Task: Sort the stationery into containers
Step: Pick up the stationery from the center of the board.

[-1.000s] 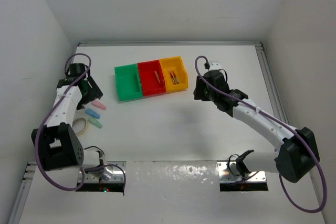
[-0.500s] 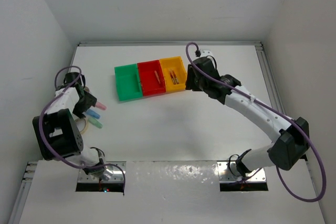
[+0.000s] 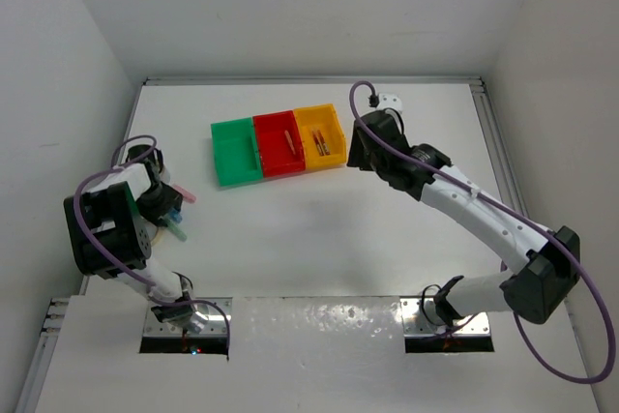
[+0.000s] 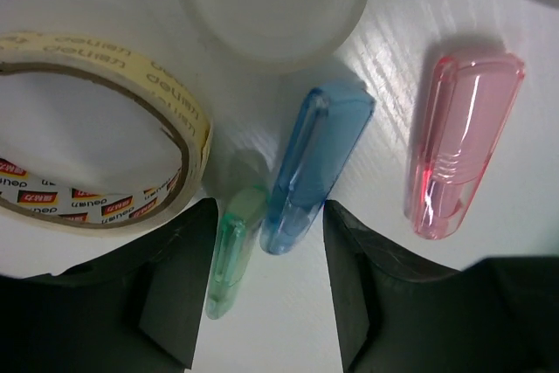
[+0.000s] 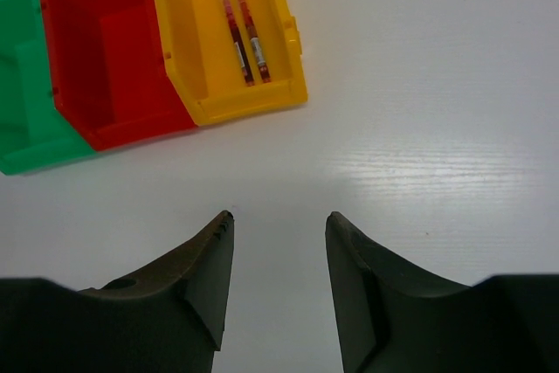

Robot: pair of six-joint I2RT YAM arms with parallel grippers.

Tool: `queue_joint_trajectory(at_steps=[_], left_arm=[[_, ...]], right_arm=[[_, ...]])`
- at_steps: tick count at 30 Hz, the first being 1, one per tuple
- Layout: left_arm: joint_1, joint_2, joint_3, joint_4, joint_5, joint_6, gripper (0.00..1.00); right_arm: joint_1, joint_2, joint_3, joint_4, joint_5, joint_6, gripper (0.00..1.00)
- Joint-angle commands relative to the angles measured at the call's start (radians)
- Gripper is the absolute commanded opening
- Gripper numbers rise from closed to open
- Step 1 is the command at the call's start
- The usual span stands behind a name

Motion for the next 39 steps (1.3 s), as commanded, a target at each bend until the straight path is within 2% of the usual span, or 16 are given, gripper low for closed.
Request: queue_joint_trajectory(at_steps=[1, 18, 25, 35, 38, 39], left_arm=[[0.009, -0.026, -0.003, -0.012, 0.024, 0.014, 0.49], [0.0, -0.019, 0.079, -0.199, 0.093, 0.144, 0.47], [0.003, -0.005, 0.019, -0.146, 0.081, 0.157, 0.31], [0.015, -0.006, -0.016, -0.109, 0.044, 0.169, 0.26], [0.015, -0.002, -0.016, -0.103, 0.042, 0.169, 0.16], [0.017, -0.008, -0.016, -0.104, 0.044, 0.171, 0.09]], right_arm=[[0.014, -0.04, -0.02, 0.001, 0.052, 0.026, 0.46], [0.021, -0.059, -0.022, -0.042, 0.081, 0.01, 0.46], [0.022, -0.062, -0.02, -0.048, 0.083, 0.005, 0.46], [0.025, -0.106, -0.055, -0.041, 0.095, 0.005, 0.46], [0.024, -0.123, -0.069, -0.039, 0.098, 0.007, 0.46], [0.025, -0.126, -0.072, -0.04, 0.1, 0.007, 0.46]])
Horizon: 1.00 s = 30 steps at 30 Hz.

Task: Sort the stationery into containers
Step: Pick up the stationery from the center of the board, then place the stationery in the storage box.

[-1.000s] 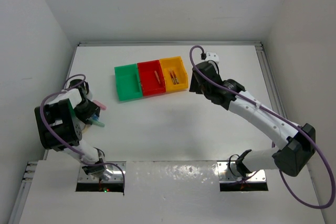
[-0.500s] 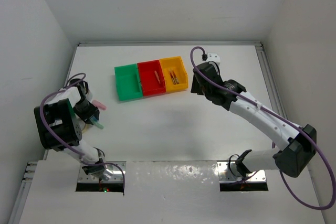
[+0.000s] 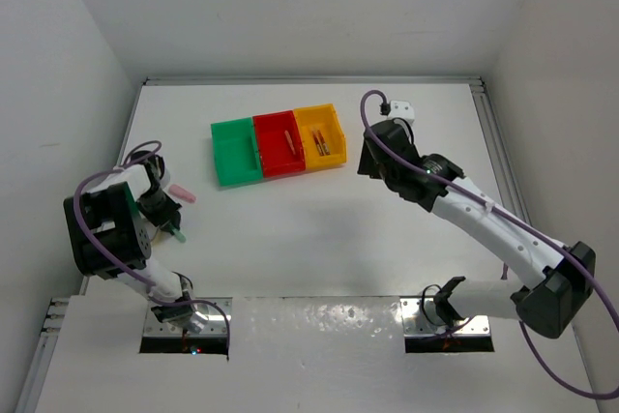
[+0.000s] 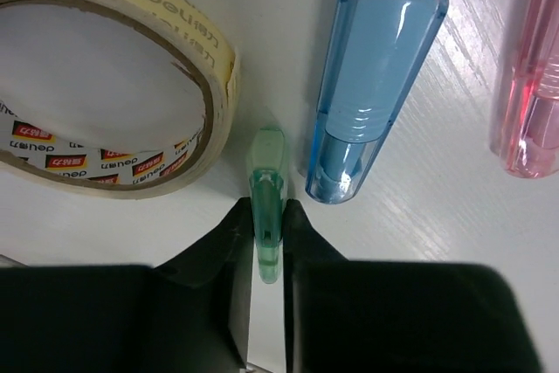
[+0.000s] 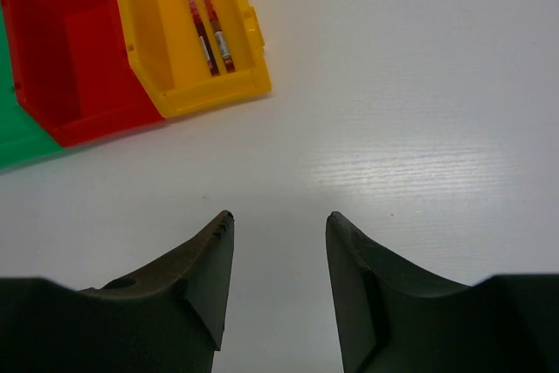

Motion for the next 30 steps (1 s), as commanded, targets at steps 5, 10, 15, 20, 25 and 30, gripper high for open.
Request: queue_joint_trajectory(at_steps=[5, 10, 15, 20, 25, 30], left_arm=[[0.017, -0.027, 0.043, -0.026, 0.004, 0.011, 0.0], [0.017, -0.047, 0.193, -0.165, 0.075, 0.022, 0.0], [-0.012, -0.063, 0.409, -0.308, 0.126, 0.039, 0.0], [-0.116, -0.067, 0.575, -0.301, 0.219, 0.063, 0.0], [-0.377, 0.008, 0.684, -0.131, 0.382, 0.065, 0.0], [-0.546, 0.113, 0.731, 0.04, 0.414, 0.022, 0.0]], right_arm=[[0.008, -0.069, -0.039, 0.023, 0.043, -0.005, 0.46], [0.012, -0.099, -0.062, 0.04, 0.052, -0.003, 0.46], [0.008, -0.127, -0.085, 0.08, 0.058, -0.009, 0.46], [-0.002, -0.144, -0.097, 0.086, 0.06, -0.034, 0.47], [-0.024, -0.176, -0.154, 0.124, 0.052, -0.044, 0.47], [-0.024, -0.201, -0.212, 0.155, 0.044, -0.043, 0.47]])
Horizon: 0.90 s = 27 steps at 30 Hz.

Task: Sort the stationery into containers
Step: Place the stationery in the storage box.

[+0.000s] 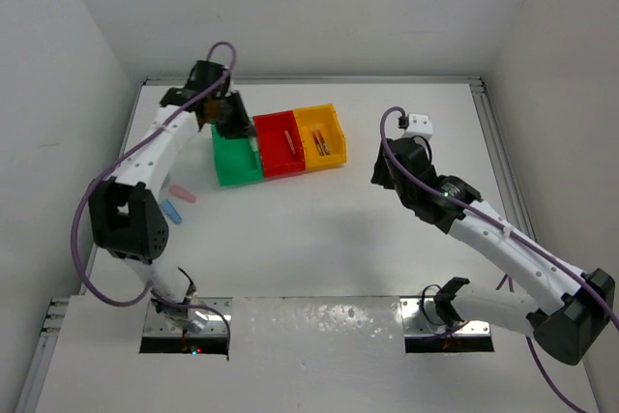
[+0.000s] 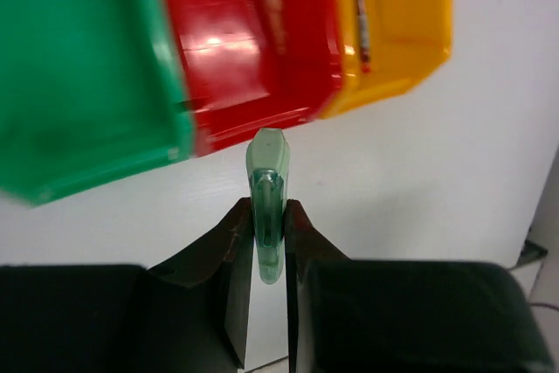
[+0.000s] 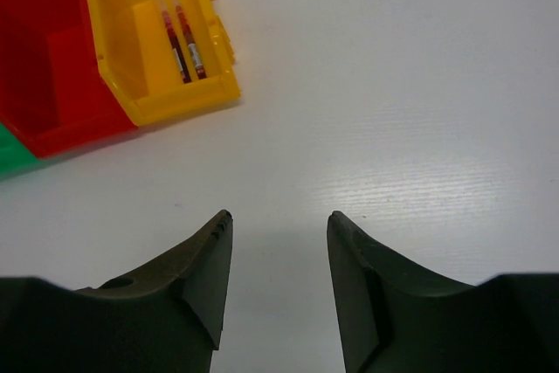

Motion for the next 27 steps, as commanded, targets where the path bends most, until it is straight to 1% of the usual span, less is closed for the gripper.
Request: queue_joint_trajectory(at_steps=[1, 3, 9, 10, 13, 16, 19, 22, 24, 25, 27], left_arm=[[-0.096, 0.113, 0.067, 0.147, 0.076, -0.043, 0.0], [-0.137, 0.199, 0.117, 0.174, 0.047, -0.054, 0.0], [-0.186, 0.381, 0.227, 0.177, -0.053, -0.043, 0.0], [-0.188, 0.391, 0.232, 0.177, -0.079, -0.047, 0.0], [-0.182, 0.422, 0.227, 0.178, -0.099, -0.051, 0.0], [-0.168, 0.457, 0.227, 0.206, -0.093, -0.057, 0.0], [-0.154, 0.51, 0.264, 0.224, -0.078, -0.047, 0.0], [-0.159, 0.553, 0.293, 0.217, -0.096, -0.036, 0.0], [-0.165, 0.564, 0.29, 0.214, -0.105, -0.034, 0.03], [-0.165, 0.567, 0.289, 0.214, -0.107, -0.037, 0.11], [-0.168, 0.563, 0.269, 0.221, -0.117, -0.05, 0.17]], right_arm=[[-0.005, -0.032, -0.035, 0.056, 0.011, -0.013, 0.47], [-0.007, -0.044, -0.055, 0.057, 0.017, -0.01, 0.47], [-0.014, -0.076, -0.088, 0.05, 0.034, -0.023, 0.47], [-0.016, -0.085, -0.091, 0.046, 0.035, -0.021, 0.47], [-0.02, -0.107, -0.101, 0.034, 0.048, -0.023, 0.47], [-0.02, -0.122, -0.118, 0.027, 0.057, -0.024, 0.47], [-0.022, -0.134, -0.121, 0.014, 0.057, -0.027, 0.47], [-0.022, -0.144, -0.113, -0.015, 0.072, -0.027, 0.47], [-0.025, -0.151, -0.113, -0.024, 0.084, -0.03, 0.47], [-0.025, -0.156, -0.117, -0.024, 0.089, -0.032, 0.47], [-0.025, -0.171, -0.121, -0.026, 0.097, -0.032, 0.47]])
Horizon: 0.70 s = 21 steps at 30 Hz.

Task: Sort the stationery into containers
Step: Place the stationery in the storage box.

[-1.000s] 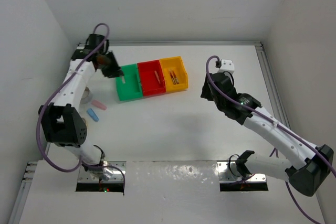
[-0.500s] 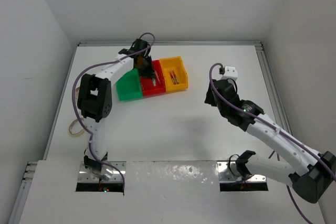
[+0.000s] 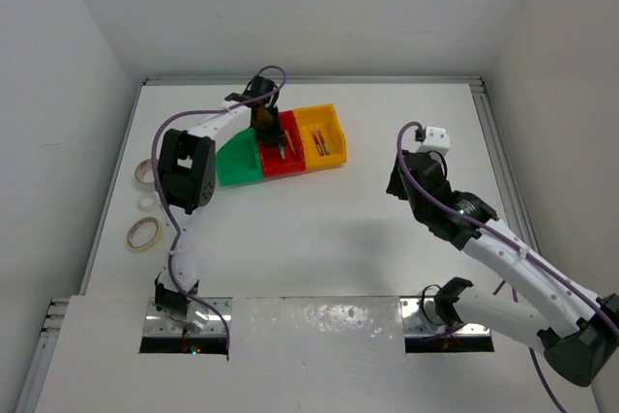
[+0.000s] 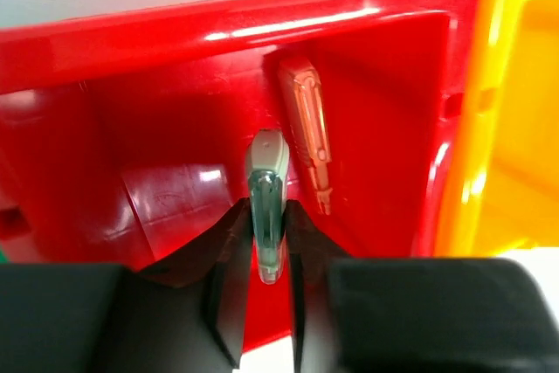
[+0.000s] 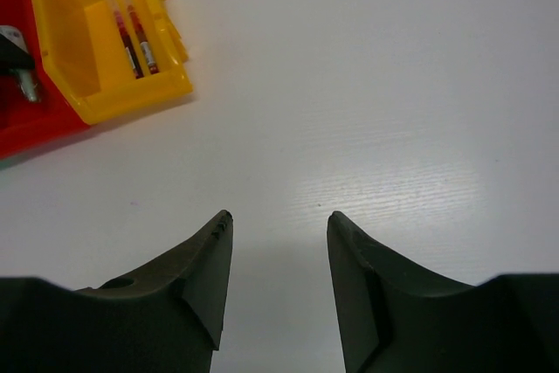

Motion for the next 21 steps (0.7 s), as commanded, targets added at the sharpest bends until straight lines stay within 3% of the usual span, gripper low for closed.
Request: queue_joint_trajectory(at_steps=[1, 6, 14, 21], left_arm=[[-0.001, -0.009, 0.004, 0.039, -0.024, -0.01, 0.21], [0.005, -0.015, -0.008, 0.034, -0.037, -0.021, 0.39], [-0.001, -0.061, 0.04, 0.042, -0.048, -0.013, 0.36], [-0.003, -0.144, 0.069, 0.026, -0.066, 0.02, 0.27]], right_arm=[[-0.004, -0.036, -0.004, -0.002, 0.045, -0.014, 0.47], [-0.004, -0.048, -0.004, -0.011, 0.049, -0.013, 0.47], [-0.004, -0.043, 0.01, -0.005, 0.009, -0.024, 0.47], [-0.004, -0.02, 0.023, 0.004, -0.043, -0.051, 0.47]])
